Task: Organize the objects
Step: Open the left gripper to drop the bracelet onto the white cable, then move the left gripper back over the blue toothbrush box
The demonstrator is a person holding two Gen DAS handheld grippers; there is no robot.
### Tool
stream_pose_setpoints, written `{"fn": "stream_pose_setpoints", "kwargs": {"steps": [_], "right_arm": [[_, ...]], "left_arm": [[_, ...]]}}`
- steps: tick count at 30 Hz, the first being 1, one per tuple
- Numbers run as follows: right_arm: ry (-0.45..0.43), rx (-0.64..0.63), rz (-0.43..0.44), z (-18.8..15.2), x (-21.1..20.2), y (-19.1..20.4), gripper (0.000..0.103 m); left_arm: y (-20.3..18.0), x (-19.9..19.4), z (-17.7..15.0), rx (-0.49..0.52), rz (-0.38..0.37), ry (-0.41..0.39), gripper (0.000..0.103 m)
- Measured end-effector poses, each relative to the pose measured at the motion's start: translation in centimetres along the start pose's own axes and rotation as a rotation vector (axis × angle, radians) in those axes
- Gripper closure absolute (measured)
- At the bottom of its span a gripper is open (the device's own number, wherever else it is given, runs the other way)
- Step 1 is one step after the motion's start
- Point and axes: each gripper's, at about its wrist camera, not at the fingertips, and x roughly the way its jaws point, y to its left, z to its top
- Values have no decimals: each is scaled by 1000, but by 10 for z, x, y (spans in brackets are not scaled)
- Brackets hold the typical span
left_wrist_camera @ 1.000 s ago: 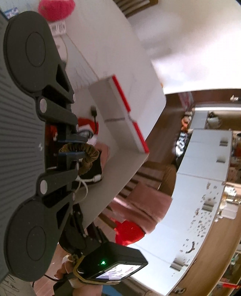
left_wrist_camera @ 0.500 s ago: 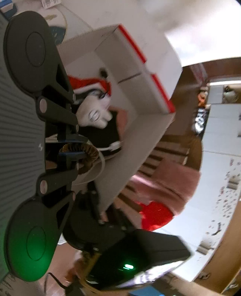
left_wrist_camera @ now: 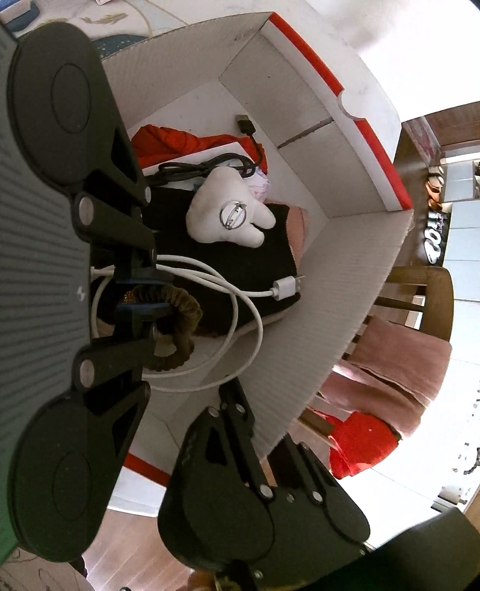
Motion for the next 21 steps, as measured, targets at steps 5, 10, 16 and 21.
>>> {"fn": "stream_pose_setpoints", "kwargs": {"steps": [5, 10, 16, 21], "right_arm": [[1, 5, 2, 0, 1, -1, 99], [3, 7, 1, 0, 1, -1, 99], [5, 10, 4, 0, 1, -2, 99], [7, 17, 7, -1, 0, -3, 99]], "left_arm": [[2, -2, -3, -10, -11, -6, 94], [9, -11, -8, -55, -46, -17, 92], [15, -33, -14, -83, -70, -64, 85], [19, -56, -22, -100, -80, -112, 80]]}}
